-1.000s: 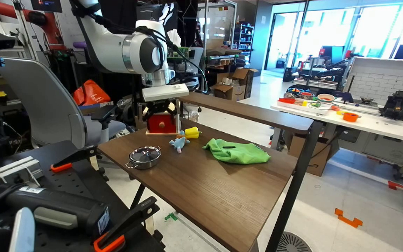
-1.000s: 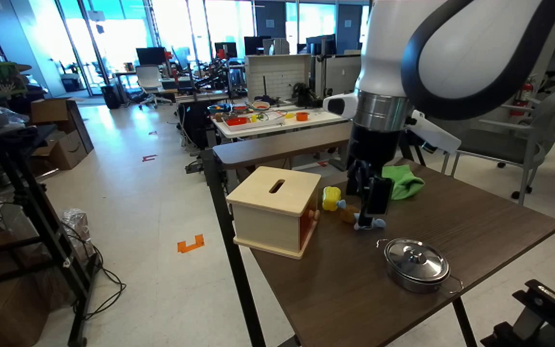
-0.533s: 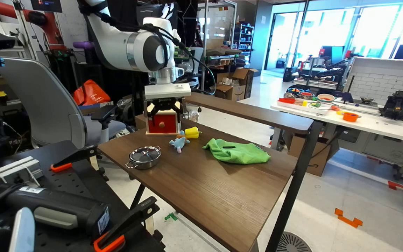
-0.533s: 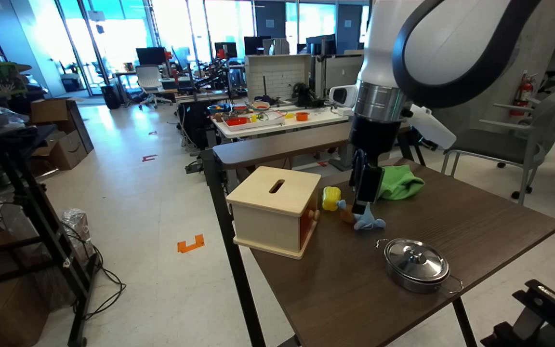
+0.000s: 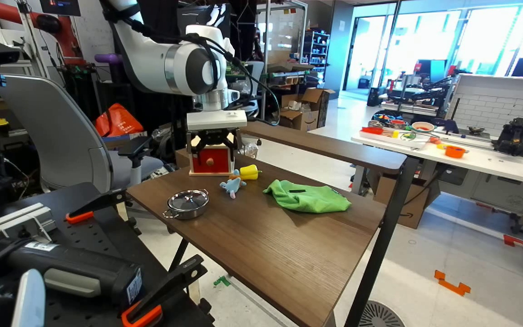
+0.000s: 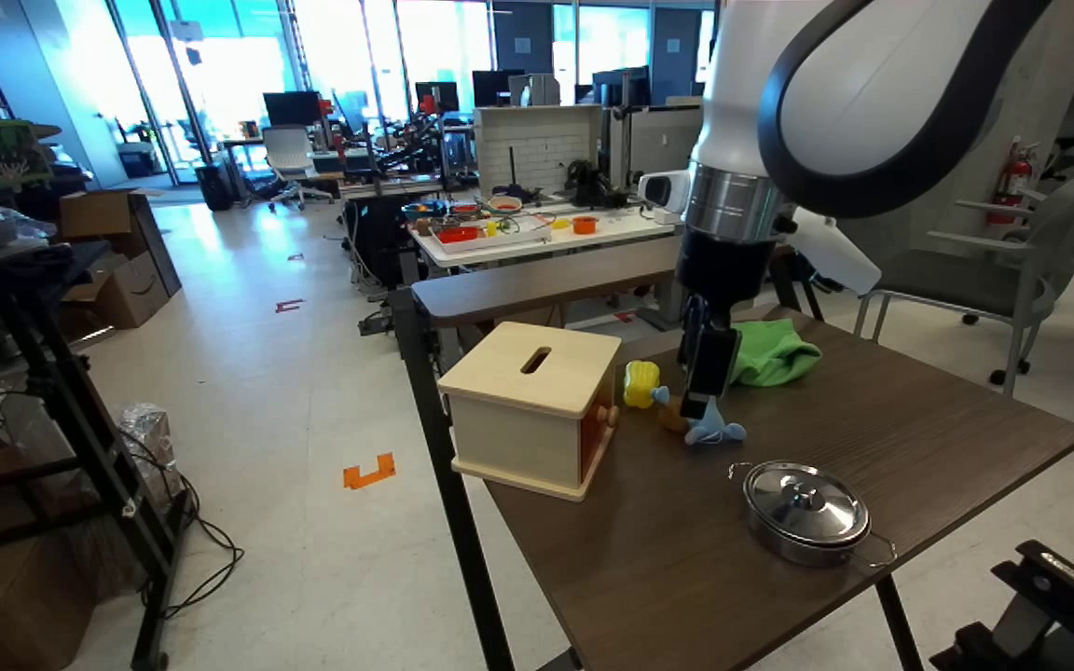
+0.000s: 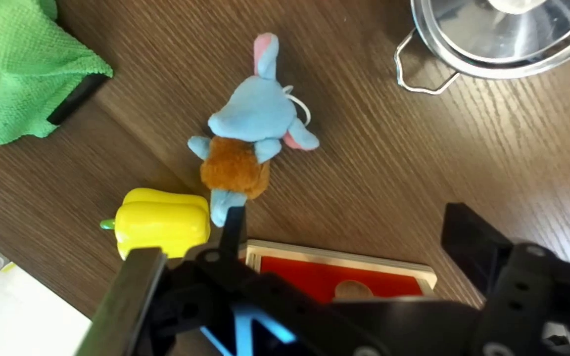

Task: Open the chest drawer

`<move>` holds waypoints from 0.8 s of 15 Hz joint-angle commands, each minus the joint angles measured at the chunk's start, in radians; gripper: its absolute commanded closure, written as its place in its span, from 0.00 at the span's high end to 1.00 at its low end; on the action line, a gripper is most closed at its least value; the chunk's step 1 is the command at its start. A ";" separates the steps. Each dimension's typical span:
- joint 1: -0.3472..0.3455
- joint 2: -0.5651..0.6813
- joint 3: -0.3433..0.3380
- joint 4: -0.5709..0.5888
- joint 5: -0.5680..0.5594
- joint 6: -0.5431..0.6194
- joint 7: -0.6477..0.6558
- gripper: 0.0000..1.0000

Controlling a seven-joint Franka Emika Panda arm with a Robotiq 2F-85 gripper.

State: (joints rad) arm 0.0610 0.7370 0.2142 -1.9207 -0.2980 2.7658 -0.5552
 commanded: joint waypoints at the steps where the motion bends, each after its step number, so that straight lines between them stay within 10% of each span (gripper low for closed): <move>1: 0.010 0.027 0.005 0.024 0.012 0.021 0.033 1.00; 12: 0.000 0.142 0.063 0.124 0.081 0.096 0.124 1.00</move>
State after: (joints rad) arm 0.0619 0.8333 0.2618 -1.8511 -0.2453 2.8467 -0.4456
